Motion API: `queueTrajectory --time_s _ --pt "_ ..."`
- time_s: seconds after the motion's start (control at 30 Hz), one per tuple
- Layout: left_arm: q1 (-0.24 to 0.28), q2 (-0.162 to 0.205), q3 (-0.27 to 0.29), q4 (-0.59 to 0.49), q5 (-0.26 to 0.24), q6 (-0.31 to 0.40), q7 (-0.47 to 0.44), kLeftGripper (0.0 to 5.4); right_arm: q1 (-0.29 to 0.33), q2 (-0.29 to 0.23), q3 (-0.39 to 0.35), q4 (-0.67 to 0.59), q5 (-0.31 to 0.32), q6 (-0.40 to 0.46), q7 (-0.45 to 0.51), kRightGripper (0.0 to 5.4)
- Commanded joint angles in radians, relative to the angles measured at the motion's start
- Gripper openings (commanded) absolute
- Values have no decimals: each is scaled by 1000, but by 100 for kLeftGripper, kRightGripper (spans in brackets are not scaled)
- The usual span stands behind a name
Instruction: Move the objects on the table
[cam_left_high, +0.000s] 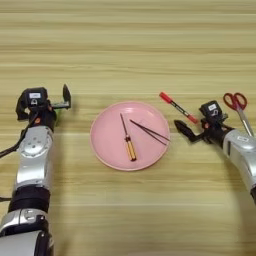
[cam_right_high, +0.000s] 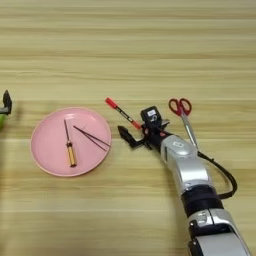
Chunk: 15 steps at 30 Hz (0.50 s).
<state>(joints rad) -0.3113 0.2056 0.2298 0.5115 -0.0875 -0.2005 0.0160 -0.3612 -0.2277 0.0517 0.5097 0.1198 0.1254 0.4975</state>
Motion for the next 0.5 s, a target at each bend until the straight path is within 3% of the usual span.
queueTrajectory --time_s 0.03,0.33,0.5 --pt "-3 0 2 3 -1 10 3 540 -26 3 3 40 -11 -6 14 537" --pt "-2 1 4 4 -2 9 2 540 -37 1 -4 94 -14 -8 12 537" --pt "-4 1 4 3 -2 10 3 540 -31 -9 6 85 -29 12 10 475"
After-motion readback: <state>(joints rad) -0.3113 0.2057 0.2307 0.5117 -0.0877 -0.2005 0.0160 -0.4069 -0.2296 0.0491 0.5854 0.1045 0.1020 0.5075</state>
